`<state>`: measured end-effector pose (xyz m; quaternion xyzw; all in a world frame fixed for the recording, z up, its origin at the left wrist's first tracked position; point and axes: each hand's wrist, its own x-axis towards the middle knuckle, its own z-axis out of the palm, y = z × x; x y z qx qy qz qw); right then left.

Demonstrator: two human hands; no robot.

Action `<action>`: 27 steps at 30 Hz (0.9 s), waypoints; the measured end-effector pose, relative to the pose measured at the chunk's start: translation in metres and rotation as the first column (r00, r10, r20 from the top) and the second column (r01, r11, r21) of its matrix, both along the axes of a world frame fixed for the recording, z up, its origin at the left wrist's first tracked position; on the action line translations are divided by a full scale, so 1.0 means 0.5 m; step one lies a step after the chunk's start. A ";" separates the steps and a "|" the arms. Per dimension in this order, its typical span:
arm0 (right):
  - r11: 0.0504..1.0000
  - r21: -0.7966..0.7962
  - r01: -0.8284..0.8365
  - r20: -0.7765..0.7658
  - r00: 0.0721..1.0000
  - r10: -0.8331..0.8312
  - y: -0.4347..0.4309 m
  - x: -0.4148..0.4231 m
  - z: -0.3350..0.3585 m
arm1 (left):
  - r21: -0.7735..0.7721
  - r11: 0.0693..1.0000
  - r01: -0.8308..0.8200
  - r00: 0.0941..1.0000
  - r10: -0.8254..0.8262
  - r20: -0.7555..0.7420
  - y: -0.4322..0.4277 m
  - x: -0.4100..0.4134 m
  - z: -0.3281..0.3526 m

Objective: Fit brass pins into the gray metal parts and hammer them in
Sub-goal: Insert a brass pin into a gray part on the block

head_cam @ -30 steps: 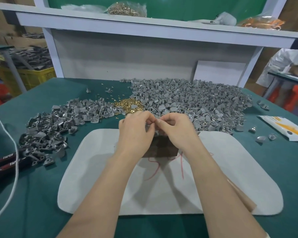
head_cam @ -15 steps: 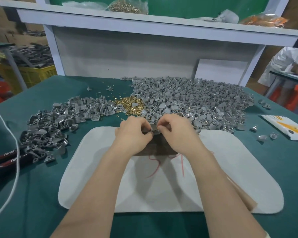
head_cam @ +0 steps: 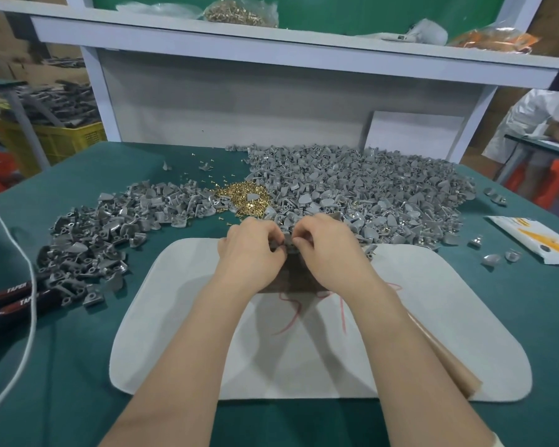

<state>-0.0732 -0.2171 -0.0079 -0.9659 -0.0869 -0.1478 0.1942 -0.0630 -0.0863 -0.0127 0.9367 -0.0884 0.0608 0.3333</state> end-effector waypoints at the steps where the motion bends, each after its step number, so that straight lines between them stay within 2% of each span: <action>1: 1.000 -0.003 0.001 -0.001 1.000 -0.001 0.000 0.000 0.001 | -0.001 1.000 0.003 1.000 -0.003 0.004 -0.001 0.000 0.000; 11: 1.000 0.001 0.014 0.005 1.000 -0.014 -0.001 0.003 -0.002 | 0.015 1.000 0.012 1.000 -0.012 0.029 -0.003 0.000 0.001; 14: 0.998 0.068 0.014 -0.009 1.000 -0.014 -0.003 0.007 -0.004 | 0.008 1.000 0.011 0.999 -0.011 0.044 -0.003 0.001 0.000; 19: 0.947 0.314 0.072 -0.050 0.997 -0.059 -0.015 0.008 -0.004 | 0.002 1.000 -0.016 0.998 0.016 0.057 -0.004 0.002 -0.001; 23: 0.927 0.366 0.082 -0.042 0.997 -0.071 -0.012 0.010 -0.007 | -0.035 0.999 -0.004 0.997 0.006 0.073 -0.003 0.003 -0.002; 27: 0.936 0.344 0.071 -0.036 0.997 -0.063 -0.008 0.010 -0.011 | -0.013 1.000 0.002 0.998 -0.001 0.070 -0.002 0.003 -0.004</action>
